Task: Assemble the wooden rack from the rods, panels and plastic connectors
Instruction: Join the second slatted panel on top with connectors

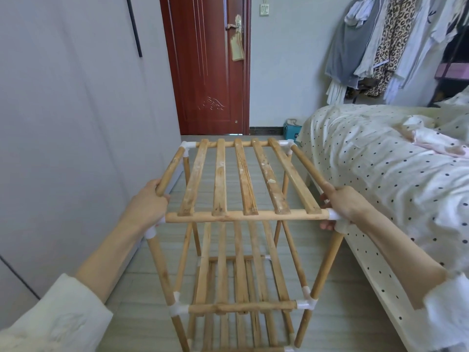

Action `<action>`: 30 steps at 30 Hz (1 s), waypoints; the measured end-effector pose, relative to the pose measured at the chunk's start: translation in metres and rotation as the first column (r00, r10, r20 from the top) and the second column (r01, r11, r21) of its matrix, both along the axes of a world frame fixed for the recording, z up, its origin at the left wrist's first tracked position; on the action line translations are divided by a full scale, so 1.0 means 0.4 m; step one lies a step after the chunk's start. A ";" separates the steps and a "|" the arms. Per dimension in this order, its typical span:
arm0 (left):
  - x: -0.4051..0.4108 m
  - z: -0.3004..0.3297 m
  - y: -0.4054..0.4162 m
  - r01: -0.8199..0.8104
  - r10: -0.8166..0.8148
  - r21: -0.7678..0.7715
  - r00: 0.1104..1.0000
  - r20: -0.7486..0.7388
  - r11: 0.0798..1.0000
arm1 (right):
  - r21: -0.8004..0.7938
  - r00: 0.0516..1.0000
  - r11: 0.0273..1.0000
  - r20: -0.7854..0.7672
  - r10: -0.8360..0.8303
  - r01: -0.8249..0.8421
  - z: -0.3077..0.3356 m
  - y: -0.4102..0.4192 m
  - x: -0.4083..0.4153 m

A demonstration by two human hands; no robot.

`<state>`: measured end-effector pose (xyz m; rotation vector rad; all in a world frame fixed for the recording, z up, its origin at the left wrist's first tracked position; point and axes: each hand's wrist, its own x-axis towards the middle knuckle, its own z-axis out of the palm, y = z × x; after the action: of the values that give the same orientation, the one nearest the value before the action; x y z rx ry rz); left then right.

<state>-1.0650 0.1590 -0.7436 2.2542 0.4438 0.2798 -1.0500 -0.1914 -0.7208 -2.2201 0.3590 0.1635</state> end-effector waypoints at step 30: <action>-0.147 0.095 -0.091 0.524 -0.601 0.392 0.793 0.100 0.756 | -0.347 0.866 0.929 0.416 0.278 -0.132 0.054 0.224 -0.045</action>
<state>-1.1238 0.1228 -0.7056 2.5342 -0.4575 0.2986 -1.0680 -0.1017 -0.6993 -2.5126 -0.1317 -0.3279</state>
